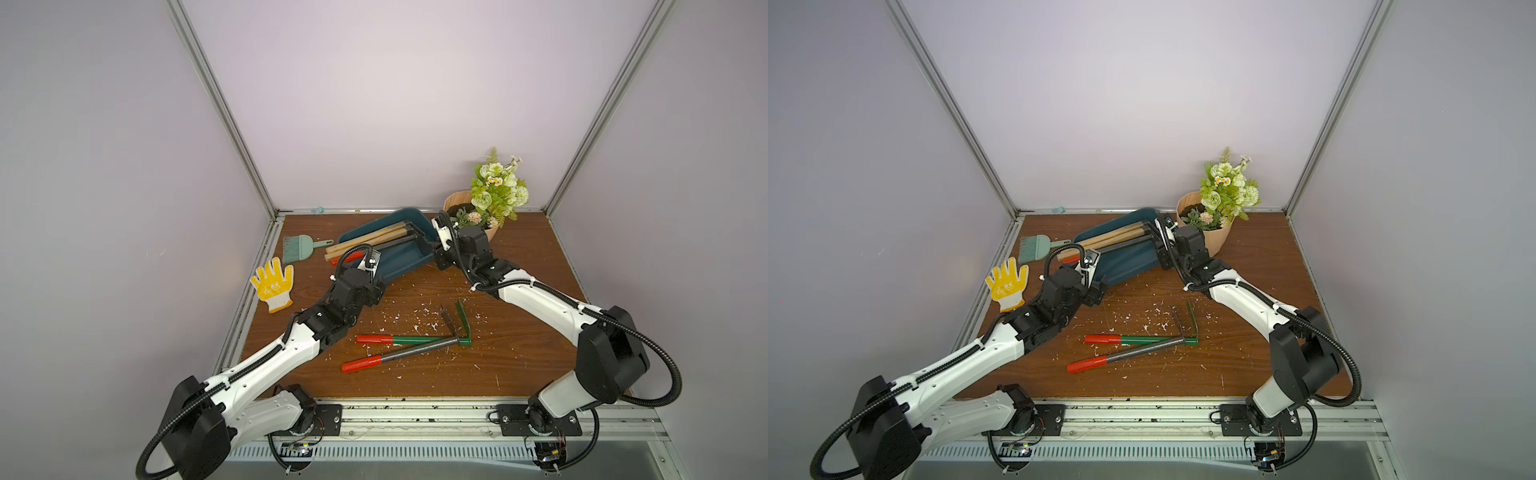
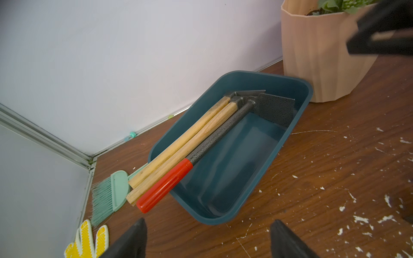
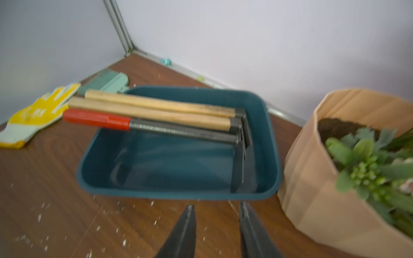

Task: Put the small hoe into the storage box
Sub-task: Place the hoe in the storage box.

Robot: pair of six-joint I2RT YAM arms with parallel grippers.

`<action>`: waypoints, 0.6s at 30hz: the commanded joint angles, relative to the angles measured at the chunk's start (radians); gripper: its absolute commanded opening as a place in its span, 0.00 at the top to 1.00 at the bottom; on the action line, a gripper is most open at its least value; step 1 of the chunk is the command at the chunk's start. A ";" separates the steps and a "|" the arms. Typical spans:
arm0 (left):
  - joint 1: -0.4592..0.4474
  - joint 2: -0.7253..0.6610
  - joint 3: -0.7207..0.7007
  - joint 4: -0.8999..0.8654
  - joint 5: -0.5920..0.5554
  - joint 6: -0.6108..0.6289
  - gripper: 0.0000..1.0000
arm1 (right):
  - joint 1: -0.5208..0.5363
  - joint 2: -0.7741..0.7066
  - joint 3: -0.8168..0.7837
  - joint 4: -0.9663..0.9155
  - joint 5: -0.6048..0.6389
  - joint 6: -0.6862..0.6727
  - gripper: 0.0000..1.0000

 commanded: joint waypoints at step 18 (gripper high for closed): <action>0.138 0.101 -0.007 0.189 0.141 -0.129 0.13 | 0.149 -0.274 -0.227 -0.482 -0.055 0.137 0.55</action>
